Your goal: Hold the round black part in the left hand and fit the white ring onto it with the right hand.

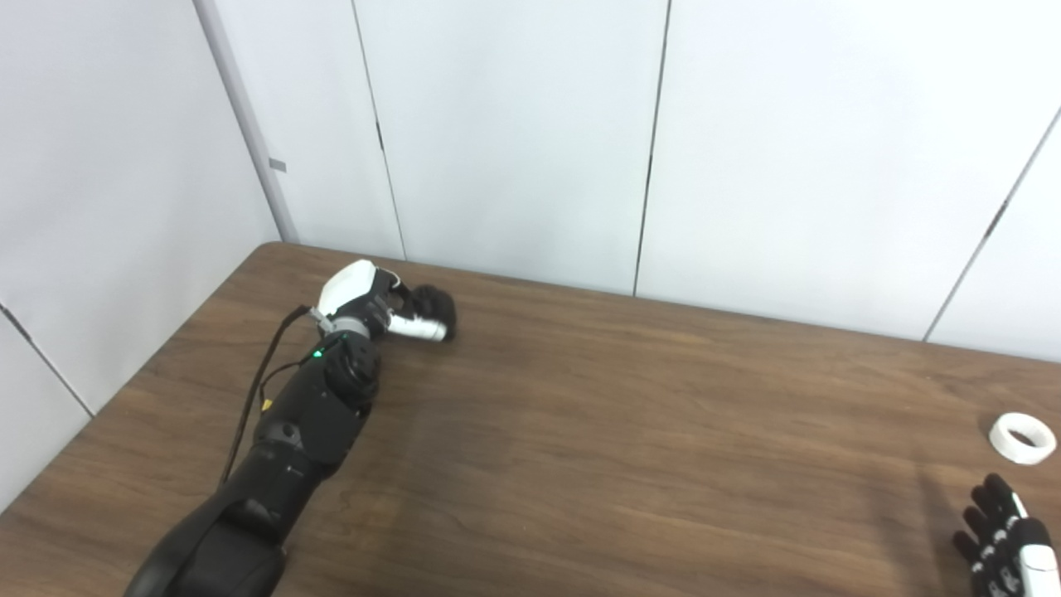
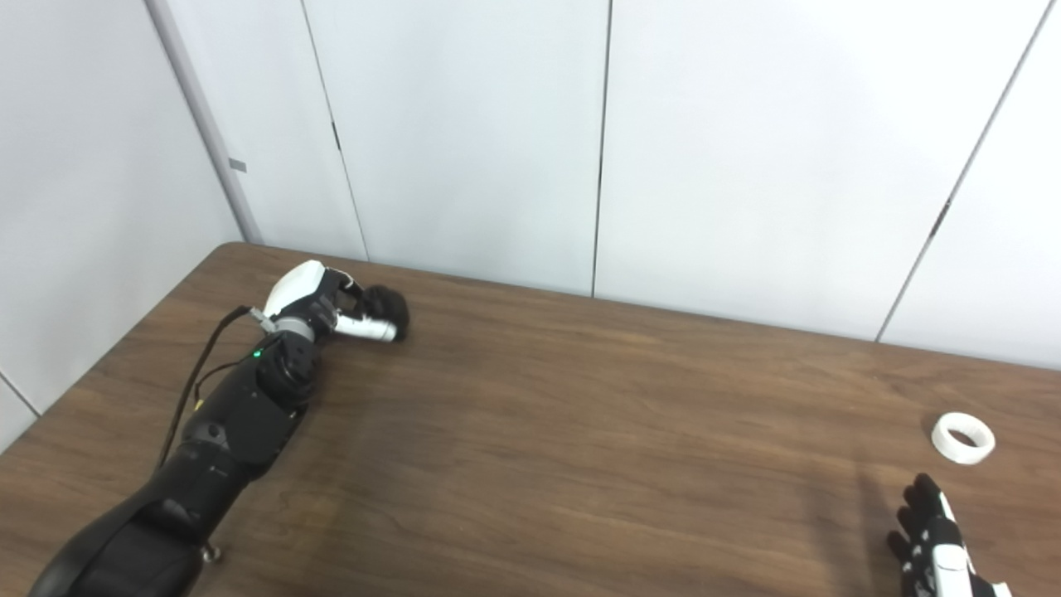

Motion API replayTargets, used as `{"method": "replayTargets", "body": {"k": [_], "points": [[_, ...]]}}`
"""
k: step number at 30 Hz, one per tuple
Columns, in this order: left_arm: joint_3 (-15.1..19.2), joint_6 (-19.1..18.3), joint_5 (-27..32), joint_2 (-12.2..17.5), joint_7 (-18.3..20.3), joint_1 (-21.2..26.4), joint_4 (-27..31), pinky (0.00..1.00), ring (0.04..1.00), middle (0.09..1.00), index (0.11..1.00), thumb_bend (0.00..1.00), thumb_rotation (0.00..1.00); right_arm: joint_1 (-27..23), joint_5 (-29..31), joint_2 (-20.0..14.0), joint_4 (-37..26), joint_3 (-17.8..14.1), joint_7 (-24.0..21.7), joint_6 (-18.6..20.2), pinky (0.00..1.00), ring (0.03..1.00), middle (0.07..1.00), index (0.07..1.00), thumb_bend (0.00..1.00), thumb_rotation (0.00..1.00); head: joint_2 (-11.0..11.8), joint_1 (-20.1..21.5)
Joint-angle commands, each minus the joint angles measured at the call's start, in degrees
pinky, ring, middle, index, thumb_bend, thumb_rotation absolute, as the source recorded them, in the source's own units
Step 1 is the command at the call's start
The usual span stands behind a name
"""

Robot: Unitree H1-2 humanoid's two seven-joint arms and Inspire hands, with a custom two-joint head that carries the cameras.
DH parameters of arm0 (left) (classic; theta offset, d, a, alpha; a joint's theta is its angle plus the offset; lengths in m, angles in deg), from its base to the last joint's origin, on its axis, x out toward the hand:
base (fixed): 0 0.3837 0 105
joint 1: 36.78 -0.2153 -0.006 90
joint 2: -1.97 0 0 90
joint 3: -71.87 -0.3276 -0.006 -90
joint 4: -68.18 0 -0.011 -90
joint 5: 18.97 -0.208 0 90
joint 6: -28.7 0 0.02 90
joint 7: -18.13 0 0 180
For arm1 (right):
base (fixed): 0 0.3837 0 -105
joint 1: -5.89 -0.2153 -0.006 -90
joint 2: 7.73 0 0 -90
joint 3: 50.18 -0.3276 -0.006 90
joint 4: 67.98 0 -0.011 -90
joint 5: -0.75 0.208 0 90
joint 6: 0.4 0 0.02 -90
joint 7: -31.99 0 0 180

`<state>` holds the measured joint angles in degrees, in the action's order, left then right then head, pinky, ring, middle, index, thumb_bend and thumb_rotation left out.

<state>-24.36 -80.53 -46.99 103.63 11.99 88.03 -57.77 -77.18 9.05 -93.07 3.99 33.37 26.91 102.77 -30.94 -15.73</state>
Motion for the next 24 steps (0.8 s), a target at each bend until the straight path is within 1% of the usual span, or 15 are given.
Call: {"method": "replayTargets", "body": {"k": [1, 3, 7, 12, 16, 21, 24], "points": [[0.2, 2.8, -0.4, 1.5, -2.5, 2.6, 0.0, 0.94, 0.871, 0.792, 0.487, 0.52, 0.05, -0.4, 0.0, -0.6, -1.6, -0.4, -0.1, -1.0, 1.00, 1.000, 0.992, 1.000, 0.33, 1.00, 0.0, 0.1], [0.2, 3.6, -0.4, 1.5, -3.0, 2.4, -0.2, 0.93, 0.859, 0.774, 0.485, 0.52, 0.05, -0.4, 0.4, -0.8, -1.7, -0.5, -0.4, -0.9, 1.00, 1.000, 0.994, 1.000, 0.33, 1.00, 0.0, 0.0], [0.2, 4.0, -0.8, 1.6, -4.0, 2.3, 0.0, 0.89, 0.845, 0.757, 0.484, 0.52, 0.05, -0.4, 0.4, -1.2, -1.9, -0.7, -0.4, -1.0, 1.00, 0.998, 0.995, 1.000, 0.32, 1.00, -0.1, -0.2], [0.4, 4.2, -0.5, 1.6, -4.7, 1.8, 0.7, 0.89, 0.851, 0.757, 0.484, 0.52, 0.05, -0.6, 1.2, -0.8, -2.1, -0.9, -0.3, -0.4, 1.00, 1.000, 0.999, 1.000, 0.34, 1.00, -0.1, 0.1], [0.4, 4.1, -0.6, 1.8, -4.4, 1.2, 1.8, 0.90, 0.859, 0.762, 0.484, 0.52, 0.05, -0.7, 1.1, -0.6, -2.1, -0.6, -0.2, -0.5, 1.00, 1.000, 1.000, 1.000, 0.34, 1.00, -0.2, 0.4], [0.3, 3.4, -1.1, 2.0, -3.6, -1.0, 6.7, 0.91, 0.874, 0.765, 0.485, 0.52, 0.05, -0.9, 0.5, -0.3, -1.9, -0.2, 0.0, -0.9, 1.00, 1.000, 1.000, 1.000, 0.33, 1.00, -0.2, 0.9], [0.5, 2.4, -1.4, 1.8, -2.6, -3.2, 11.5, 0.93, 0.890, 0.767, 0.485, 0.52, 0.05, -0.9, 0.3, 0.0, -1.7, 0.1, 0.1, -1.1, 1.00, 1.000, 1.000, 1.000, 0.34, 1.00, -0.4, 1.6]]}}
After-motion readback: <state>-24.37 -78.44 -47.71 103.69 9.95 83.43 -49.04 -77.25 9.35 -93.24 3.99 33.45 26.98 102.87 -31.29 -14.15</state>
